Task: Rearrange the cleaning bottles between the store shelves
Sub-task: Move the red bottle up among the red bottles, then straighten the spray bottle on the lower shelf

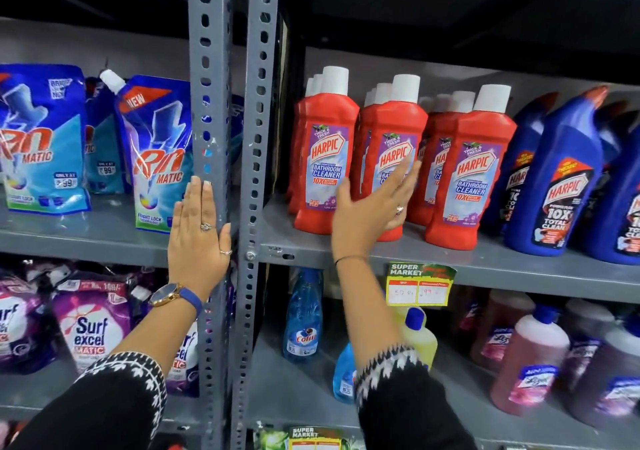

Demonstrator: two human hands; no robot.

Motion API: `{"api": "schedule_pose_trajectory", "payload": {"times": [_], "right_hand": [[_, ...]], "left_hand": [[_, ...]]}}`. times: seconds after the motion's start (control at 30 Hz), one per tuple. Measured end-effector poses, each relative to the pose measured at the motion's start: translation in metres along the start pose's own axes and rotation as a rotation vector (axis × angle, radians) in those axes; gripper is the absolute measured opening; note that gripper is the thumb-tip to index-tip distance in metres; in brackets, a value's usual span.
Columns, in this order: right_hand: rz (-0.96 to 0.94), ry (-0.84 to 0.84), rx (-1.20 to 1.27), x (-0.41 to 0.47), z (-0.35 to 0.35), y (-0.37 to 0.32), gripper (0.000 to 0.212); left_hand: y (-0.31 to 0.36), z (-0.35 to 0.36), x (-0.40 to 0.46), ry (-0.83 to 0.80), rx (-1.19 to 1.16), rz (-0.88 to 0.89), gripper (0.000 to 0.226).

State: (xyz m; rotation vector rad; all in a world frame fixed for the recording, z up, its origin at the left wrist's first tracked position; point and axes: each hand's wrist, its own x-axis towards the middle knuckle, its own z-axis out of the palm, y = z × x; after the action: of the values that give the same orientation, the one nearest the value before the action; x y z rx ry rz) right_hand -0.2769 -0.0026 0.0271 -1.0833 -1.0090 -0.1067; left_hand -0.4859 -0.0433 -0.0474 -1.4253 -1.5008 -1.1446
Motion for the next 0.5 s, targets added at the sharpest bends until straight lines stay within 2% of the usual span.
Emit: {"api": "schedule_pose_trajectory", "payload": {"times": [0.13,0.23,0.33,0.5], "right_hand": [[-0.393,-0.098,0.105,-0.088,-0.017,0.012,0.076],[-0.502,-0.198,0.031,-0.139,-0.028,0.053,0.058],[-0.322,-0.281,-0.106,-0.158,-0.040,0.102,0.051],[0.124,-0.327,-0.311,-0.155,-0.058,0.159,0.062]], "left_hand": [[0.000,-0.001,0.000,0.007,0.005,-0.006,0.064],[0.002,-0.002,0.000,0.002,0.007,-0.007,0.064],[0.002,-0.003,-0.001,0.001,0.015,-0.007,0.064],[0.002,-0.003,0.000,0.009,-0.005,0.002,0.063]]}}
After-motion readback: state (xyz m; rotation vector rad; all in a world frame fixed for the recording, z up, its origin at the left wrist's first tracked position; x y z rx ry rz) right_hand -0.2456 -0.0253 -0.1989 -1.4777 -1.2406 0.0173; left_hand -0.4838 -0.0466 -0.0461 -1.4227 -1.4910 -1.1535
